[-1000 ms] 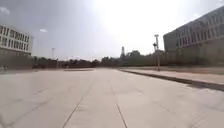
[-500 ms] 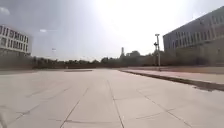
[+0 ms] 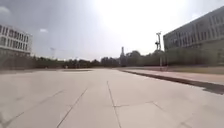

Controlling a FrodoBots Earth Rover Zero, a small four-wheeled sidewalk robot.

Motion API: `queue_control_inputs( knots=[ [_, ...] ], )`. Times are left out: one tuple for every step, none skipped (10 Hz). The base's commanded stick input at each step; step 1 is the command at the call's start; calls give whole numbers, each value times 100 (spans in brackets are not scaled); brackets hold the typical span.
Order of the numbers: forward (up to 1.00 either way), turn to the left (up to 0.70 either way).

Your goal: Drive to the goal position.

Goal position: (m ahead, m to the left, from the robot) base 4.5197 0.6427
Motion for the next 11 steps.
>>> queue_control_inputs(
  knots=[
    [70,2],
    [70,2],
    [70,2],
    [70,2],
    [70,2],
    [70,2],
    [70,2],
    [70,2],
    [70,2],
    [70,2],
    [70,2]
  ],
)
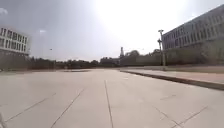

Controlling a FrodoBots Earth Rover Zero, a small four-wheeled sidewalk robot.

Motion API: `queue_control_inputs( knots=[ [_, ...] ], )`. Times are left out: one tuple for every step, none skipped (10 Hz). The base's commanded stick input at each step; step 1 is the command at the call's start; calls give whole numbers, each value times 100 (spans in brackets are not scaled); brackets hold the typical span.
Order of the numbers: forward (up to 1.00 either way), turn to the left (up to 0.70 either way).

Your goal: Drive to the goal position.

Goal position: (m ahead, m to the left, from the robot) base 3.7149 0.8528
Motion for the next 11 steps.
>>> queue_control_inputs(
  knots=[
    [70,2],
    [70,2],
    [70,2],
    [70,2],
    [70,2],
    [70,2],
    [70,2],
    [70,2],
    [70,2],
    [70,2],
    [70,2]
  ],
)
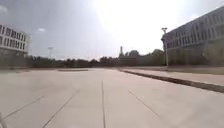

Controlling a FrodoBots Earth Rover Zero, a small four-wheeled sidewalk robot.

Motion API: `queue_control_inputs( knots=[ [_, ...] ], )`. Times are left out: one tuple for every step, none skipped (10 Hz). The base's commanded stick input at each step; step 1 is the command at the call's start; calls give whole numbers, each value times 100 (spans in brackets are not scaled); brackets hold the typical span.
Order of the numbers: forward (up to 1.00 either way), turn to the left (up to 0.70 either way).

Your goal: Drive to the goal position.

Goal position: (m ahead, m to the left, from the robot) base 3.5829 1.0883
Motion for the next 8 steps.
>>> queue_control_inputs(
  knots=[
    [70,2],
    [70,2],
    [70,2],
    [70,2],
    [70,2],
    [70,2],
    [70,8],
    [70,15]
  ],
)
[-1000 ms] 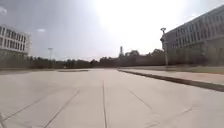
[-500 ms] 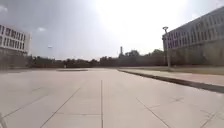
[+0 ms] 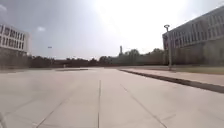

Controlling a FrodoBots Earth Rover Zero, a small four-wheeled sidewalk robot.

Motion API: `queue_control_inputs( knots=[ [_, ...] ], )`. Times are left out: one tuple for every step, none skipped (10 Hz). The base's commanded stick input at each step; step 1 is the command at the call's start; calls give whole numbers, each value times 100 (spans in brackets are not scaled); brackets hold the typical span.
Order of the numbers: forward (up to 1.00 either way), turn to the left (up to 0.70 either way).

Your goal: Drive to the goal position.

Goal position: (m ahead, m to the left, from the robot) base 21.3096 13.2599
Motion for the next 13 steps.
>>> queue_control_inputs(
  knots=[
    [70,22],
    [70,28],
    [70,35],
    [70,37],
    [70,37],
    [70,37],
    [70,37],
    [70,37],
    [70,37],
    [70,33],
    [70,25],
    [70,16],
    [70,7]
  ],
)
